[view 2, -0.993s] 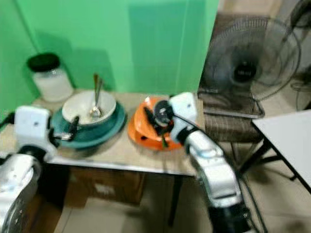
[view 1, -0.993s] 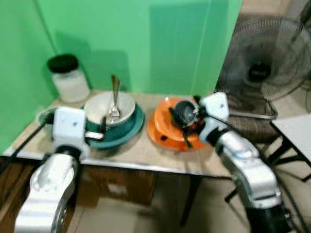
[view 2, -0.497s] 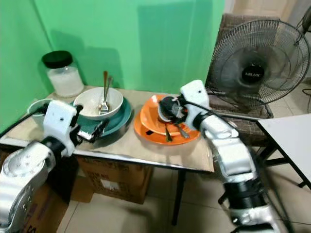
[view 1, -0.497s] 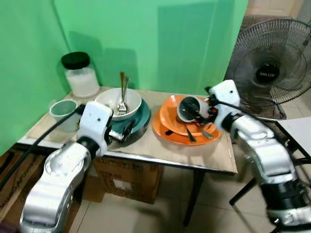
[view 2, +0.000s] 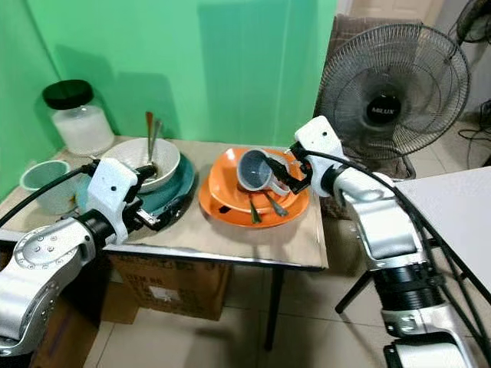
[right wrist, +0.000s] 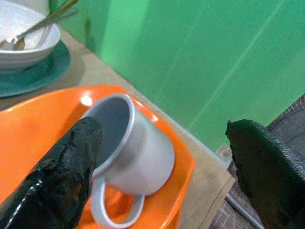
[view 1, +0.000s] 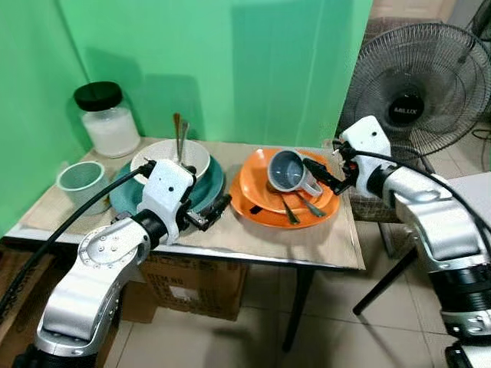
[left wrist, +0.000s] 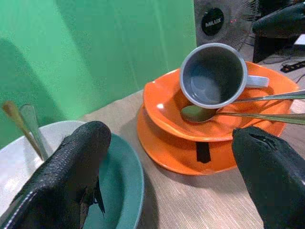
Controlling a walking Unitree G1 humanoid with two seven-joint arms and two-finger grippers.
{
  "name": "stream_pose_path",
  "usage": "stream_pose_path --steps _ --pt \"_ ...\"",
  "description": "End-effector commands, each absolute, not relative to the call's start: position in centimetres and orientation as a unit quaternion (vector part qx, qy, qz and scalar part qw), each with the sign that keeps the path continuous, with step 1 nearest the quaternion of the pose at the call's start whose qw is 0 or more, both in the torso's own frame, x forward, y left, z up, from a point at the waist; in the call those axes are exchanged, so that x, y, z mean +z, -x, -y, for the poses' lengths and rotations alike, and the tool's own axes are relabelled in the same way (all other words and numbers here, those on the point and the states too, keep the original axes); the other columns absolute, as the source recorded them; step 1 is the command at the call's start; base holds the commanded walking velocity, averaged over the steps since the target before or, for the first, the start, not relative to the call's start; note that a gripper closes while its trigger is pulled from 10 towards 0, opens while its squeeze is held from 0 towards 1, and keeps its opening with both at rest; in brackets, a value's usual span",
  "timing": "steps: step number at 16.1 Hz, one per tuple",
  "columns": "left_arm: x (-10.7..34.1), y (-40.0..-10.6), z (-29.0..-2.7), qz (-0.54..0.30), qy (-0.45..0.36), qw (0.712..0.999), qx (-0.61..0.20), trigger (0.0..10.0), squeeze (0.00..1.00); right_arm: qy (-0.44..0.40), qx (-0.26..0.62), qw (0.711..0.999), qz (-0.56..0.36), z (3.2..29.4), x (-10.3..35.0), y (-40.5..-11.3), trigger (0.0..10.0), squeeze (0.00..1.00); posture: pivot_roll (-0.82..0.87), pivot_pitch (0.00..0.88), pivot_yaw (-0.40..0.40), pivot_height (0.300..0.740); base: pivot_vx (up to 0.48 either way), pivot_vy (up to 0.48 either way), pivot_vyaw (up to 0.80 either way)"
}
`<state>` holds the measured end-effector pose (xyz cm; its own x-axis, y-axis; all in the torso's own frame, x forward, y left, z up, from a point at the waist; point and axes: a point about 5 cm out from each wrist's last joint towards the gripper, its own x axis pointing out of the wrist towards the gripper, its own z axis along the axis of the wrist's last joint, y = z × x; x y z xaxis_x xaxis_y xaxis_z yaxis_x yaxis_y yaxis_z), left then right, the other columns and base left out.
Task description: Setting the table
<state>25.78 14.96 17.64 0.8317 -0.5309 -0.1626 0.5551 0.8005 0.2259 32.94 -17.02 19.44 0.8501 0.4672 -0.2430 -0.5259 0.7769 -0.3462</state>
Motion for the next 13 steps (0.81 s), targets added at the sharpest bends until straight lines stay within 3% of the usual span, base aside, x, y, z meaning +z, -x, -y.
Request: stream_pose_path --steps 1,6,13 --pt "17.4 -25.6 -15.6 -0.054 -0.136 0.949 -0.278 10.0 0.0 0.203 0.294 0.931 -0.072 16.3 19.5 -32.4 10.0 1.0 -0.13 0.0 0.027 0.74 0.0 0.0 0.0" --pt "17.8 -24.8 -16.6 -0.056 -0.155 0.948 -0.274 10.0 0.0 0.202 0.319 0.924 -0.064 15.3 19.3 -31.7 10.0 1.0 -0.07 0.0 0.02 0.74 0.0 0.0 0.0" --pt "16.9 -25.0 -13.0 -0.056 -0.139 0.921 -0.359 10.0 0.0 0.225 0.301 0.923 -0.079 17.9 18.3 -29.7 10.0 1.0 -0.14 0.0 0.08 0.74 0.0 0.0 0.0"
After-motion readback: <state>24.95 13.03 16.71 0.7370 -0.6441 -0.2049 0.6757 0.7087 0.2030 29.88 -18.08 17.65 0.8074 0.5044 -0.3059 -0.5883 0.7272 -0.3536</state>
